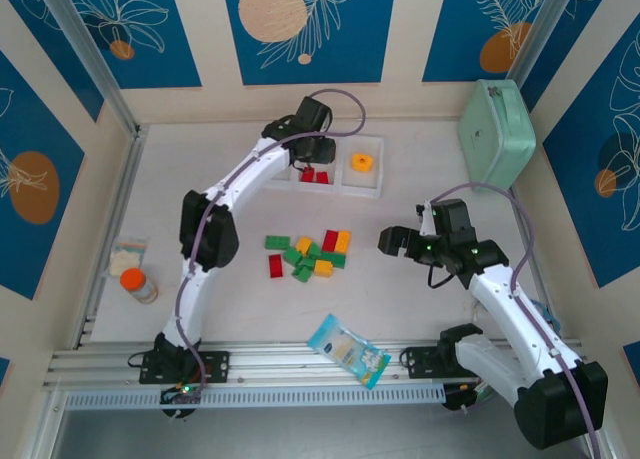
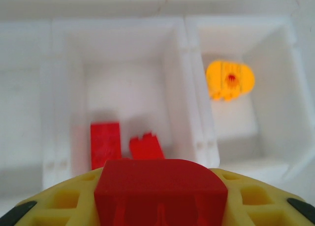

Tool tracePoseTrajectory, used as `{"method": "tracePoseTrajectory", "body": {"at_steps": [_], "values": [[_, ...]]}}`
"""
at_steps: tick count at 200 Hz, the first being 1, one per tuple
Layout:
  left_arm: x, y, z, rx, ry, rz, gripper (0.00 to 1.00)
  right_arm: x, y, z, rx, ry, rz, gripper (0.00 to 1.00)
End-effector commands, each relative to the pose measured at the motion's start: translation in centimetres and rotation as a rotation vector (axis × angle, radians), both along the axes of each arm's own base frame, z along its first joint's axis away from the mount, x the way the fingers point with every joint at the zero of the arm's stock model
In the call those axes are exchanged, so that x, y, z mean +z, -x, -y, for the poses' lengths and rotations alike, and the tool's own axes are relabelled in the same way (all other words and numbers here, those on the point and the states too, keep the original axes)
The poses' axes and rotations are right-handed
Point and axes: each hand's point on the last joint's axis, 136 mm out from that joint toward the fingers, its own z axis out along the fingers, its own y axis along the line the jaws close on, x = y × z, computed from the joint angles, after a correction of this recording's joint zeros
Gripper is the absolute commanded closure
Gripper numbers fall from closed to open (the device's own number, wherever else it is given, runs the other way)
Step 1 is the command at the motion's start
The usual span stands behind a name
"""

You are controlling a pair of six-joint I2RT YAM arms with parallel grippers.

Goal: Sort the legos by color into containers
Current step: Place the lego in the container.

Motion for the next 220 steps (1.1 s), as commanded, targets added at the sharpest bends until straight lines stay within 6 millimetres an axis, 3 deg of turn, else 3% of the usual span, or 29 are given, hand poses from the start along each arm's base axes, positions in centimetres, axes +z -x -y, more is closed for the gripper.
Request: {"method": "tracePoseTrajectory", "body": {"at_steps": [1,30,52,79,113,118,158,178,200,220], "values": [[-3.5,-2.3,-0.9,0.032,-0.045,-0.02,0.71,-1.4,0.9,0.2,-0.004,0.024,-0.04,0.01],[-4.2,-4.5,-0.7,0.074,0.055,-0.008,0.62,-1.9,1.3,0.0,0.014,0.039,-0.056,0.01],[-4.1,-5.1,-1.2,0.109,0.08,-0.001,0.43,-1.7,1.3,-0.6,0.036,0.035,-0.043,0.01],[-2.4,-4.8,-1.1,0.092,0.097,0.015,0.26,-1.9,1.2,-0.9,0.041,0.047,-0.059,0.01],[0.3,-3.0,-0.8,0.021,0.133,0.027,0.05,-1.8,1.1,-1.2,0.029,0.053,-0.08,0.01],[1.0,-2.6,-0.8,0.012,0.139,0.03,0.0,-1.6,1.1,-1.3,0.025,0.049,-0.08,0.01],[3.8,2.0,-1.6,-0.057,0.188,0.045,0.01,-0.2,1.2,-2.0,-0.004,0.018,-0.092,0.0],[4.9,5.3,-2.7,-0.093,0.224,0.063,0.0,0.6,1.0,-2.4,-0.027,-0.008,-0.1,0.08],[4.8,9.5,-4.7,-0.113,0.236,0.062,0.0,1.1,0.6,-3.1,-0.032,-0.032,-0.113,0.14],[3.7,13.0,-8.1,-0.042,0.182,0.031,0.01,0.9,-0.2,-3.7,-0.03,-0.011,-0.141,0.16]]}}
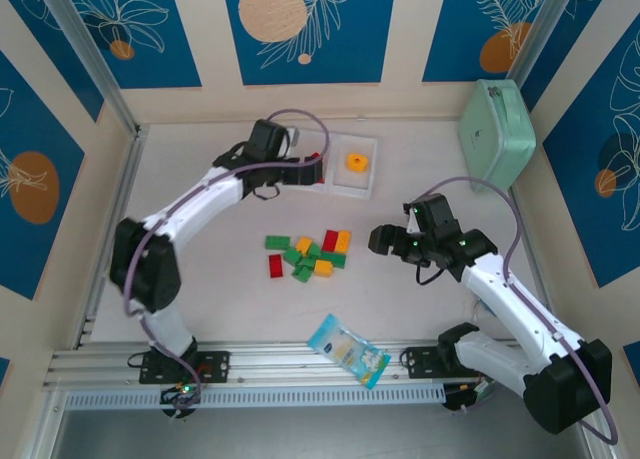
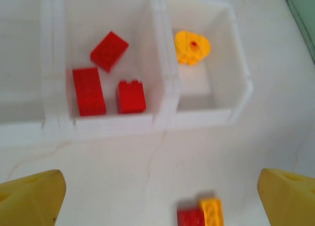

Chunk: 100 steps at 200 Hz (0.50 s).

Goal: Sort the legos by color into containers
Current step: Place the lego in the container, then move the lego to the center of the table.

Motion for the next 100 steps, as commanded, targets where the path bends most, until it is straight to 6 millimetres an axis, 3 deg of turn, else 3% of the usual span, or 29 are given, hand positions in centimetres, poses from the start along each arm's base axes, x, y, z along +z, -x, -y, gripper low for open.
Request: {"method": "tracePoseTrajectory", "body": {"at_steps": [1,31,58,100], "values": [[0.1,3.2,-2.1,0.014,-0.014,0.016,0.01,0.1,-0.6,-0.8,-0.015,0.002,-0.053,0.16],[-1.7,8.4,-5.6,0.034,-0.067,-0.051,0.01,-1.7,-2.4,-1.9,0.01,0.093,-0.125,0.16],[-2.6,12.2,-8.1,0.046,-0.104,-0.09,0.01,-3.8,-4.0,-3.4,0.04,0.159,-0.194,0.24],[-2.2,15.8,-12.0,0.104,-0.164,-0.074,0.01,-6.8,-6.1,-5.5,0.08,0.266,-0.258,0.45]]}}
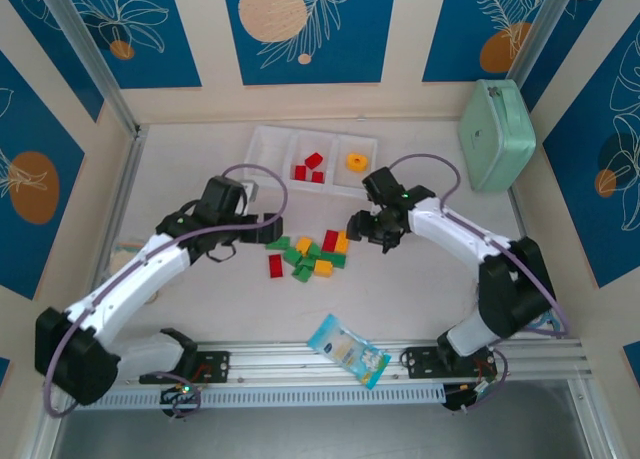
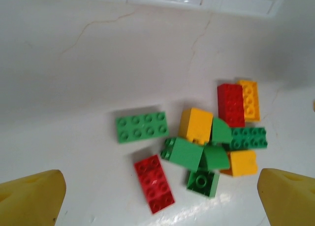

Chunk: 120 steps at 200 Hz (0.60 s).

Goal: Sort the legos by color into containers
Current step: Move the lego to the center of the table.

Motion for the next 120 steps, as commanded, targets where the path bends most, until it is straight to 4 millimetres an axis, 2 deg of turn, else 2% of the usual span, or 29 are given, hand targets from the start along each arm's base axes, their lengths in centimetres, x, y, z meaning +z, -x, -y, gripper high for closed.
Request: {"method": "tracePoseTrajectory", "body": {"at_steps": [1,20,44,83,120], "values": [[-0.1,2.0,-2.7,0.052,-0.075,-0.008,0.01,-1.1,-0.8,-0.7,0.025,0.071,-0.027,0.45],[0.2,3.0,-4.2,0.065,-0.13,-0.01,0.01,-2.6,-1.6,-1.8,0.042,0.083,-0.062,0.54],[0.1,4.0,-5.1,0.058,-0.167,-0.017,0.01,-4.8,-2.1,-2.3,0.05,0.136,-0.103,0.57],[-1.6,5.4,-4.2,-0.01,-0.132,-0.078,0.01,-7.3,-2.6,-2.5,0.049,0.212,-0.153,0.61],[-2.6,6.1,-3.3,-0.041,-0.111,-0.154,0.01,-8.3,-3.9,-0.5,0.036,0.306,-0.158,0.66]]}}
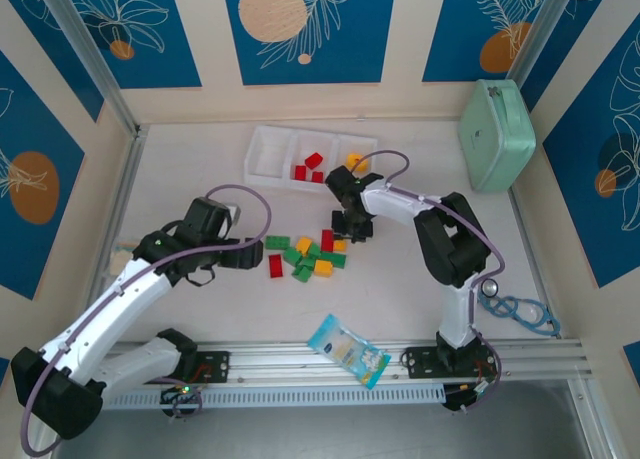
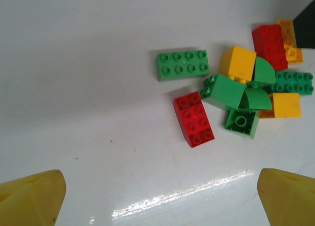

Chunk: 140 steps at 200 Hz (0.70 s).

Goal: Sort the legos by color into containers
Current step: Move the lego to the center of the table.

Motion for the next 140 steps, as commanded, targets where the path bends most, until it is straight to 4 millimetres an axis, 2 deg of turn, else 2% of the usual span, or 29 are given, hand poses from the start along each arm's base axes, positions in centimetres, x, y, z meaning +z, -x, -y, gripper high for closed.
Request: {"method": "tracePoseTrajectory", "body": {"at_steps": [1,47,78,87,95,106,113,140], "values": [[-1.0,1.2,0.5,-0.042,0.007,-0.07,0.01,-1.8,-0.2,2.9,-0.009,0.137,-0.034,0.66],[-0.2,2.2,0.6,-0.074,0.03,-0.076,0.01,-0.5,-1.9,6.7,-0.04,0.176,0.004,0.68],[0.4,3.0,0.1,-0.072,0.046,-0.047,0.01,1.9,-2.1,7.5,-0.053,0.153,0.045,0.66],[0.6,3.2,0.2,-0.078,0.061,-0.036,0.01,2.7,-2.1,7.4,-0.059,0.142,0.059,0.62],[0.9,3.2,0.2,-0.081,0.069,-0.023,0.01,3.4,-2.0,7.3,-0.068,0.13,0.07,0.54],[0.9,3.2,0.2,-0.081,0.075,-0.005,0.01,4.2,-2.0,7.0,-0.082,0.115,0.082,0.36],[0.8,3.1,0.3,-0.084,0.079,0.006,0.01,4.4,-1.9,7.0,-0.093,0.11,0.086,0.29],[0.1,3.1,0.8,-0.108,0.086,-0.026,0.01,4.0,-2.2,6.4,-0.123,0.076,0.076,0.23]]}}
